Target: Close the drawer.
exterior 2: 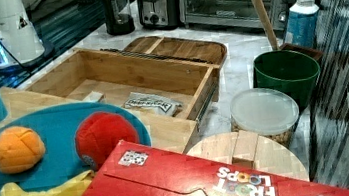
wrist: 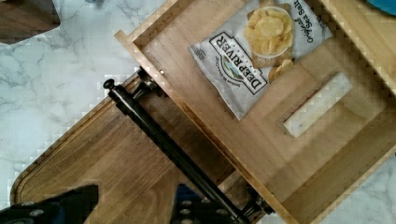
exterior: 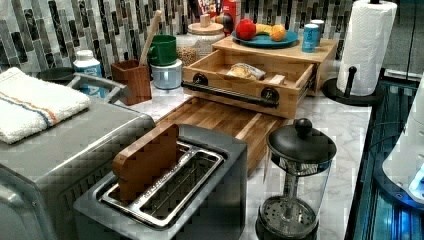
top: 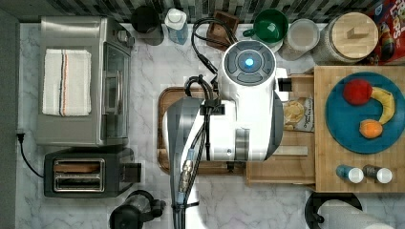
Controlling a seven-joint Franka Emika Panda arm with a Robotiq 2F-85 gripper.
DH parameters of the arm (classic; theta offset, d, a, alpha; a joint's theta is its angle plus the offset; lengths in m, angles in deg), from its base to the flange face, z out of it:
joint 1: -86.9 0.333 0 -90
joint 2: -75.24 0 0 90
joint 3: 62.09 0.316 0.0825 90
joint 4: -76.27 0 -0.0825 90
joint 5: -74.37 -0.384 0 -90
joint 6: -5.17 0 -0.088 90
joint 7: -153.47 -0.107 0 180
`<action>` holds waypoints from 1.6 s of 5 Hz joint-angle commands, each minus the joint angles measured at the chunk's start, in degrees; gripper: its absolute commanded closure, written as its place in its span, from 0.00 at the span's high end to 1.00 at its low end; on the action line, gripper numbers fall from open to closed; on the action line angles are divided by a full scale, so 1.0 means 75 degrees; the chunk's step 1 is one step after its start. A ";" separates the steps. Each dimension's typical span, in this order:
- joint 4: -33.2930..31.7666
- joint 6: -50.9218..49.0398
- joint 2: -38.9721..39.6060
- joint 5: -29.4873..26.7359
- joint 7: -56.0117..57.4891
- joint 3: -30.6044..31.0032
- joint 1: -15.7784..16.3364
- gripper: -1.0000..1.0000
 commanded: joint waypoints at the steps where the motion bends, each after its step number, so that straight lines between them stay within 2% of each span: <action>1: -0.0002 0.0016 0.0010 0.0010 0.0099 0.0016 -0.0015 0.00; 2: -0.0520 0.0602 -0.0177 0.0283 0.0783 0.0127 0.0053 1.00; 3: -0.1182 0.1187 -0.0404 0.0295 0.1273 0.0306 0.0222 1.00; 4: -0.1660 0.1610 -0.0591 0.0492 0.1851 0.0565 0.0510 1.00; 5: -0.1505 0.1225 -0.0384 0.0632 0.1839 0.0865 0.0632 0.93; 6: -0.2092 0.1761 -0.0516 0.1131 0.1608 0.1003 0.0841 0.00; 8: -0.2320 0.2141 -0.0226 0.1517 0.2878 0.1152 0.0658 0.00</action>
